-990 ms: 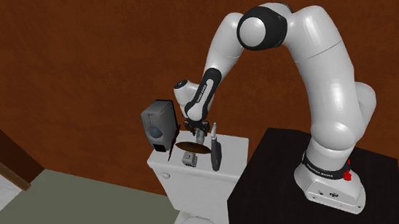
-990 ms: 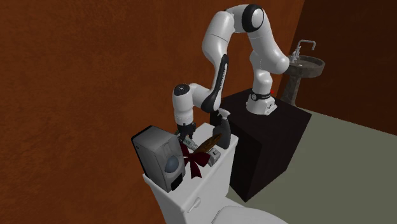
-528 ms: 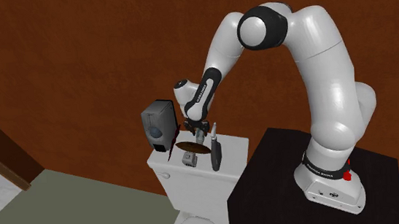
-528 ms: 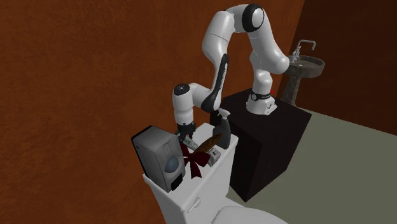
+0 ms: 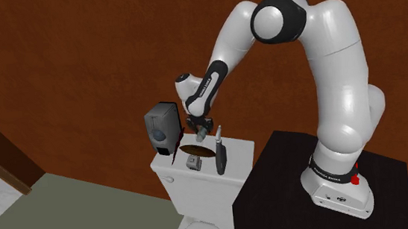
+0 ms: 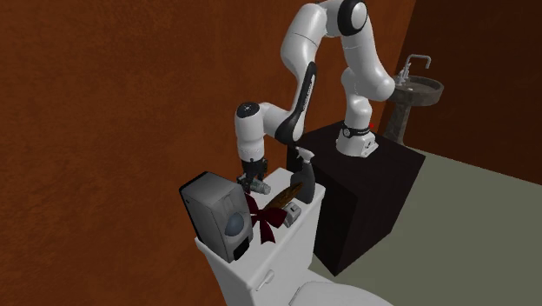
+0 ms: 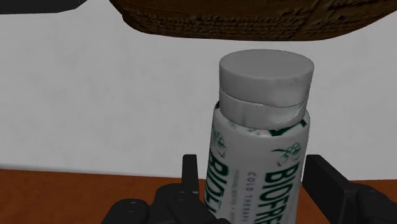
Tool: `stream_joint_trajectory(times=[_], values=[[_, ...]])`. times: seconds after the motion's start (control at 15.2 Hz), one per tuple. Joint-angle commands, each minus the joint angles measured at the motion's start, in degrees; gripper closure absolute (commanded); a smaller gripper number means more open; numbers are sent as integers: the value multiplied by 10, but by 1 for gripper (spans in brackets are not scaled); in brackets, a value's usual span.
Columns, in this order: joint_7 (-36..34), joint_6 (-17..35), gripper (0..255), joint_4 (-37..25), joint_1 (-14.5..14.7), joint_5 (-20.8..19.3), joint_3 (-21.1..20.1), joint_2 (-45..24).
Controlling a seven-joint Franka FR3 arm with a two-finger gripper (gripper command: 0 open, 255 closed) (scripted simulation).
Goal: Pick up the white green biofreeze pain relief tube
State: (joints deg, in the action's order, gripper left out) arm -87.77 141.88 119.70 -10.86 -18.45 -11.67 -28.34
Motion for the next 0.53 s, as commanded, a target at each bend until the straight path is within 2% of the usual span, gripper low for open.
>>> stream_joint_trajectory(times=[0.0, 0.46], values=[[4, -12, 255, 1, -4, 5, -1, 12], [16, -41, 255, 4, -10, 19, -11, 45]])
